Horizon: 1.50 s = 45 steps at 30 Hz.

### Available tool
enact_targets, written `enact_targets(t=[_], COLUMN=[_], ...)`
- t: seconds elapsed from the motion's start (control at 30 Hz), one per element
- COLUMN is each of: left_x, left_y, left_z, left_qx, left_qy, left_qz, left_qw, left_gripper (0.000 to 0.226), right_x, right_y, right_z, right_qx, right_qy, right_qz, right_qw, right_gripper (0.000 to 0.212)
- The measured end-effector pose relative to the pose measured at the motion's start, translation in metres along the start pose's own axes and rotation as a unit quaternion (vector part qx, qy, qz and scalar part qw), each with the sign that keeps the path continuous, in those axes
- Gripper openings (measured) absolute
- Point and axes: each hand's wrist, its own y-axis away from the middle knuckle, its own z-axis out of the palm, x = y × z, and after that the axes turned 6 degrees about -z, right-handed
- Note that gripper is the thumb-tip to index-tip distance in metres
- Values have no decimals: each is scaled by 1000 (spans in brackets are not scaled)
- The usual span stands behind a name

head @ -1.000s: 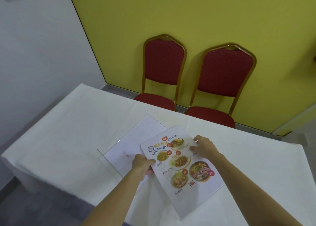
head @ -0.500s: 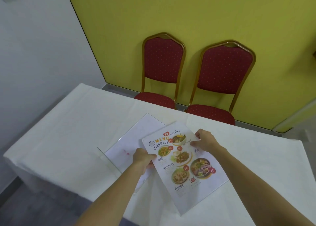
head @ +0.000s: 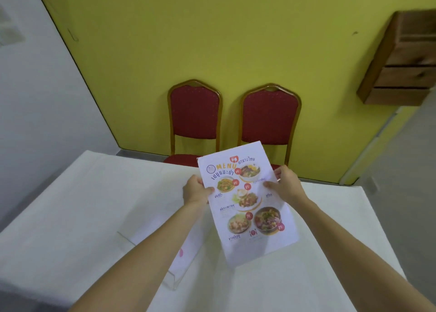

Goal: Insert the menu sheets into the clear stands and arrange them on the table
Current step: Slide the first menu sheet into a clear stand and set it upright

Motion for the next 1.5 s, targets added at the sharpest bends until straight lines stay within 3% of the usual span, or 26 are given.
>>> enact_targets(t=[0.33, 0.47, 0.67, 1.5], left_x=[49, 52, 37, 9], left_y=[19, 25, 31, 47], left_z=[15, 17, 17, 27], left_qx=[-43, -53, -83, -59], left_qy=[-58, -70, -83, -73], left_qz=[131, 159, 187, 208], left_qw=[989, 983, 975, 974], left_gripper=[32, 31, 31, 24], right_x=[5, 15, 32, 35], right_y=[47, 62, 79, 83], right_z=[-43, -47, -48, -36], right_qx=[137, 166, 161, 143], right_qy=[-33, -68, -123, -93], right_qz=[15, 41, 58, 85], right_qw=[990, 983, 977, 982], right_gripper=[40, 32, 24, 23])
